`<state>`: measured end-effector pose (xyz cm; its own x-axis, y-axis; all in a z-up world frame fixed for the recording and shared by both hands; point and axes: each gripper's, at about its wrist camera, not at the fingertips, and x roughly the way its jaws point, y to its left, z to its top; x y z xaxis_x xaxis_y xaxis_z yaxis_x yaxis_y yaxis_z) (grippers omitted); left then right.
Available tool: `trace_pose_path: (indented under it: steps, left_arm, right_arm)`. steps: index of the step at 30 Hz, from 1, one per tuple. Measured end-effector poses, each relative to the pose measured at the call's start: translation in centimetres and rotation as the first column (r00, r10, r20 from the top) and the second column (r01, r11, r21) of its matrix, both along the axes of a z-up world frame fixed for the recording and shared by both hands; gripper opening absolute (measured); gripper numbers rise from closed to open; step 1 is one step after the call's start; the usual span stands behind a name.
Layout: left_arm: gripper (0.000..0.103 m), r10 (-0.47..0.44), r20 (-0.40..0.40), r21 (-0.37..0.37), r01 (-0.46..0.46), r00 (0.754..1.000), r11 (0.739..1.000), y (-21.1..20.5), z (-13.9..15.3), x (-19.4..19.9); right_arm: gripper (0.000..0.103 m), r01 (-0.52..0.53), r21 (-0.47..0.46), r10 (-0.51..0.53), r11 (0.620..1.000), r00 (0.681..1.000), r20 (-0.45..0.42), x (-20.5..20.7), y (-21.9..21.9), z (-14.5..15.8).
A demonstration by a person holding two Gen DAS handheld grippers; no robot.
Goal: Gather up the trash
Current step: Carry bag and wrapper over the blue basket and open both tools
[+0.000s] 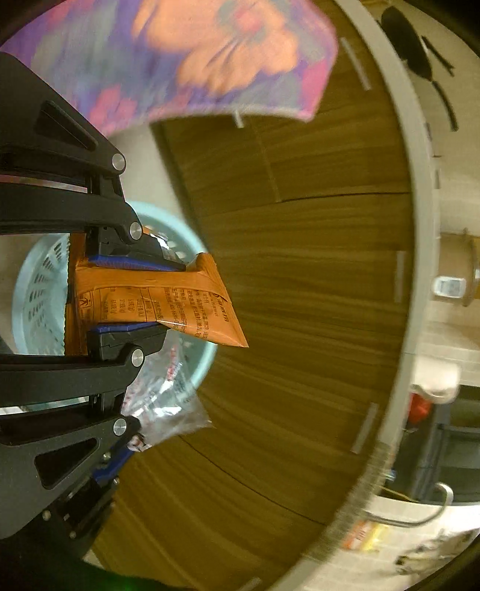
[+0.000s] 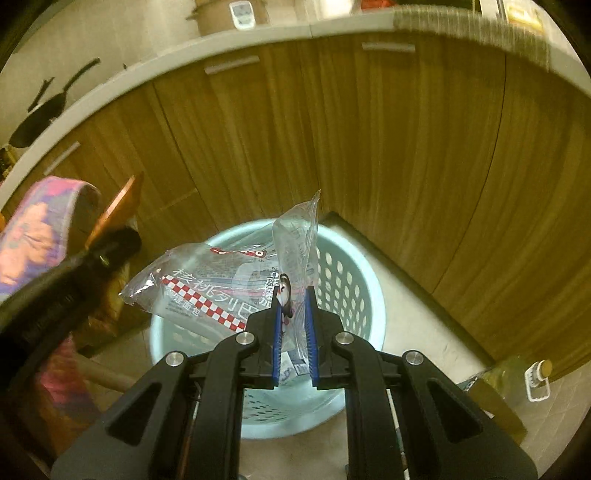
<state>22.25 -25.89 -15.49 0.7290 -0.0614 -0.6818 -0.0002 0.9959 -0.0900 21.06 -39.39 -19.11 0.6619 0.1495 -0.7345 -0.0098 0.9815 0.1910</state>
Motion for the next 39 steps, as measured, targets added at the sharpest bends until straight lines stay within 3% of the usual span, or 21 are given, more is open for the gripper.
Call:
trace_pose_path:
  steps: [7, 17, 27, 29, 35, 39]
  left_arm:
    - [0.020, 0.015, -0.074, 0.021, -0.014, 0.997, 1.000, -0.6, -5.1, 1.6]
    - [0.020, 0.014, -0.103, 0.047, -0.009, 0.995, 0.999, -0.5, -8.3, 3.5]
    - [0.022, 0.009, -0.150, 0.034, -0.004, 0.989, 0.999, 0.6, -10.4, 4.5]
    - [0.026, 0.016, -0.157, 0.033, -0.011, 0.987, 0.999, 0.9, -10.5, 4.6]
    - [0.033, 0.021, -0.176, 0.015, -0.018, 0.984, 1.000, 0.9, -10.3, 4.2]
    - [0.043, 0.020, -0.181, 0.001, -0.020, 0.983, 1.000, 0.9, -9.7, 3.5]
  right_arm:
    - [0.009, 0.001, 0.013, 0.000, 1.000, 0.997, -0.078, 1.8, -0.2, -5.2]
    - [0.009, 0.014, 0.012, -0.013, 1.000, 0.995, -0.102, 2.8, -0.2, -8.1]
    - [0.009, 0.003, -0.012, -0.004, 1.000, 0.995, -0.096, 2.8, 0.5, -8.8]
    - [0.009, 0.005, -0.019, -0.006, 1.000, 0.995, -0.097, 2.6, 0.6, -8.7]
    - [0.024, 0.012, -0.013, -0.013, 1.000, 0.995, -0.096, 2.4, 0.1, -8.1]
    - [0.026, 0.025, -0.001, -0.025, 1.000, 0.995, -0.094, 2.0, -0.5, -7.4]
